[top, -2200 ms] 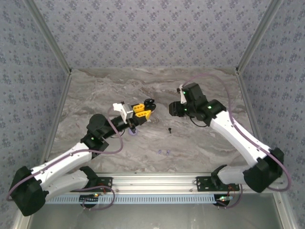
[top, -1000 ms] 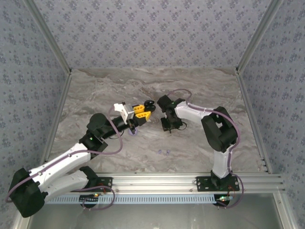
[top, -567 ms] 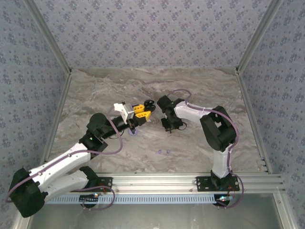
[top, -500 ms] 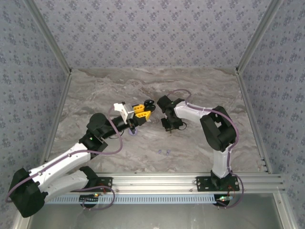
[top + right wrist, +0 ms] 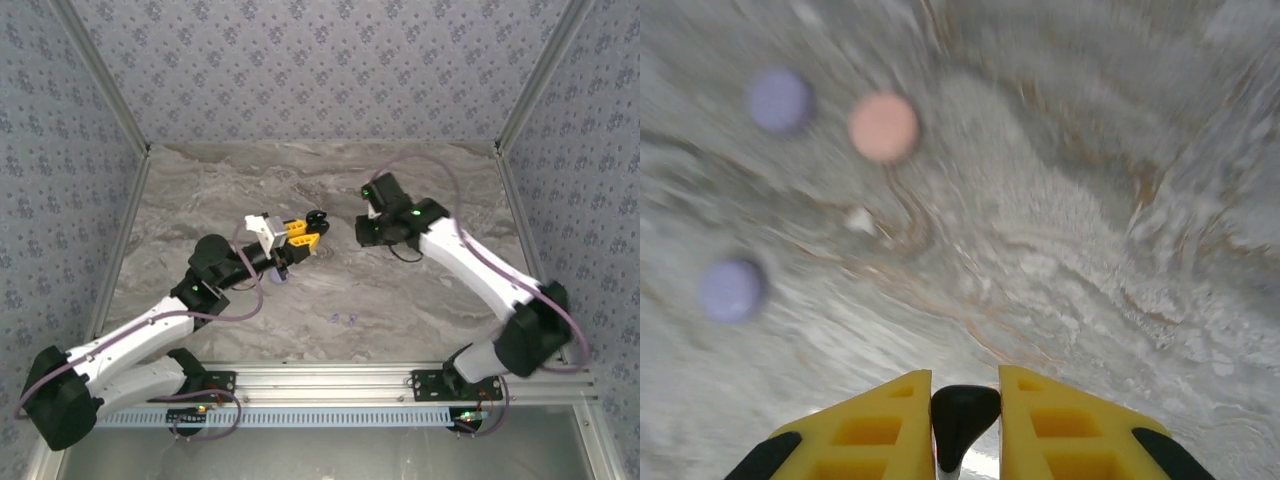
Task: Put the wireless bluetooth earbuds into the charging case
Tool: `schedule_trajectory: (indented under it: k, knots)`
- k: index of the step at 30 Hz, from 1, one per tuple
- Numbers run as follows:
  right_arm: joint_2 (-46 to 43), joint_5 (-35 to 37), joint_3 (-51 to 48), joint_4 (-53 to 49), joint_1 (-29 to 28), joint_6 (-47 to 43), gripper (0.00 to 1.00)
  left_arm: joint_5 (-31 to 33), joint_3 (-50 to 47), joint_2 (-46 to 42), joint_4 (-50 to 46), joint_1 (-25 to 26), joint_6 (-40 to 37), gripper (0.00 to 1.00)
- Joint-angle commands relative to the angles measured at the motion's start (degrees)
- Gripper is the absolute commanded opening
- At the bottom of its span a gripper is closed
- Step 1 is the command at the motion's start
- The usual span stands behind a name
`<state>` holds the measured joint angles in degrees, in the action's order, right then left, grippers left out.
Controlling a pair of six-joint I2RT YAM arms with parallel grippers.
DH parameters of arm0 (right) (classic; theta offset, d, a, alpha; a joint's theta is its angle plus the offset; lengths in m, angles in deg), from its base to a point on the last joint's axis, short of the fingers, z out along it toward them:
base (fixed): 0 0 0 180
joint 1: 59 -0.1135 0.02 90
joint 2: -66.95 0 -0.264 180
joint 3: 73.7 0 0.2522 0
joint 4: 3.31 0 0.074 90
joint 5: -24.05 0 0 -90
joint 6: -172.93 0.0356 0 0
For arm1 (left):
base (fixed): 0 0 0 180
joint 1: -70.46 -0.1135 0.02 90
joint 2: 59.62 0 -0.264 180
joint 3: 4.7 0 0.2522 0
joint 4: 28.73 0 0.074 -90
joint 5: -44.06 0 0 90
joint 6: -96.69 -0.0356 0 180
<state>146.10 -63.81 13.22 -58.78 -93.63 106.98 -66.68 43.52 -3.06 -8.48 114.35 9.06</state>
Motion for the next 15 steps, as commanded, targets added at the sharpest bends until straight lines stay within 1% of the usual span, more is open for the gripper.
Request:
schedule_trajectory:
  k: [1, 4, 7, 11, 15]
  knots:
    - [-7.8, -1.2, 1.8, 0.4, -0.1, 4.1, 0.21, 0.5, 2.0, 2.1, 2.0, 0.2, -0.2, 0.00]
    - [-13.4, -2.7, 1.9, 4.4, -0.6, 6.0, 0.21, 0.2, 2.1, 4.4, 4.3, 0.3, 0.8, 0.00]
    - [-17.2, -3.0, 1.3, 9.3, -2.7, 8.2, 0.20, -0.5, 2.3, 6.6, 6.4, 0.3, 1.9, 0.00]
    - [-18.3, -0.4, 0.6, 14.4, -7.6, 9.9, 0.20, -1.1, 2.7, 8.3, 7.7, 0.3, 3.0, 0.00]
    - [-16.9, 2.3, 0.3, 17.5, -12.0, 10.7, 0.20, -1.0, 2.8, 8.7, 8.4, 0.3, 3.5, 0.00]
